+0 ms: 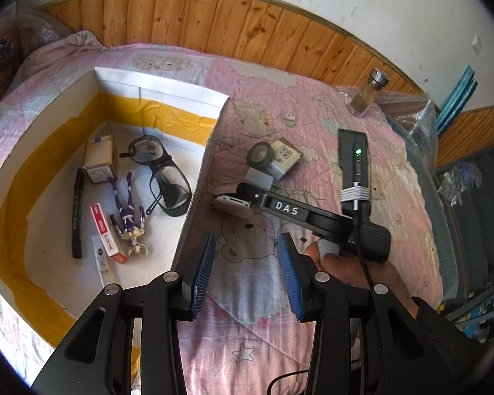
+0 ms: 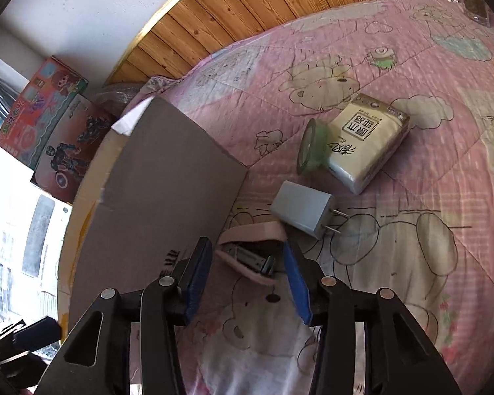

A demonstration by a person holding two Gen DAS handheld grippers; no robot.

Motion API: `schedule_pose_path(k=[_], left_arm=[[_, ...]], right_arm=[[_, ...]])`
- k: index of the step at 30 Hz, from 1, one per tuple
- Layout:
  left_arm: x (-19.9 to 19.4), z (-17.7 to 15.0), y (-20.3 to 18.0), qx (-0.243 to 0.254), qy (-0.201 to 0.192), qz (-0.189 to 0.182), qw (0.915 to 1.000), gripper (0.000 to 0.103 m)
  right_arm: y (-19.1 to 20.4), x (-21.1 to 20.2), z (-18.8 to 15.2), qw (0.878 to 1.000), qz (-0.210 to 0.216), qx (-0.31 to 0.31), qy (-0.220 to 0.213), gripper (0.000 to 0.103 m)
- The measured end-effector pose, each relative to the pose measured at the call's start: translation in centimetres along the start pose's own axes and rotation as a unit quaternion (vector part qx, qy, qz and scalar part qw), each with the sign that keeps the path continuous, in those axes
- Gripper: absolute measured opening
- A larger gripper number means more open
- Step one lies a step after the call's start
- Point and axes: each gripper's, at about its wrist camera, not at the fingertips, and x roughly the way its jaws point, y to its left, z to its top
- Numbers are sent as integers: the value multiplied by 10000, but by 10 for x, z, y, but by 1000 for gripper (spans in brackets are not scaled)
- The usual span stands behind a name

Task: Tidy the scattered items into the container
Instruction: 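Reach the right tool down to grasp the pink stapler beside the box, then grasp the white charger plug with the left tool while the right tool holds the stapler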

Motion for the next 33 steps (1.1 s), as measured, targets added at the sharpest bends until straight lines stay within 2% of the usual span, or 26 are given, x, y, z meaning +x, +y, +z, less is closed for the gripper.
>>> schedule_pose_path(k=[4, 6, 12, 15, 20, 22, 24, 31, 33], left_arm=[[4, 7, 4, 47, -103, -7, 9999, 42], [6, 9, 8, 33, -142, -42, 9999, 42], [14, 14, 17, -57, -194, -221, 9996, 42], [18, 14, 15, -25, -152, -252, 9996, 42], [17, 18, 10, 71, -184, -250, 9995, 42], [18, 21, 10, 51, -190, -280, 9994, 43], [19, 25, 10, -11, -193, -303, 9994, 43], [47, 39, -18, 94, 84, -626, 9980, 44], [66, 45, -32, 144, 226, -523, 9983, 47]], right_arm=[[-2, 17, -4, 9994, 165, -293, 90, 45], [4, 15, -8, 9976, 341, -589, 156, 31], [23, 0, -17, 9859, 716, -1507, 87, 34], [33, 15, -14, 9801, 849, -1769, 317, 34], [65, 41, -24, 9589, 113, -2754, 667, 38], [61, 35, -26, 9609, 81, -2709, 568, 38], [52, 26, -27, 9665, 88, -2528, 432, 27], [7, -20, -30, 9855, -167, -1686, 54, 27], [-3, -33, -30, 9872, -379, -1551, -53, 27]])
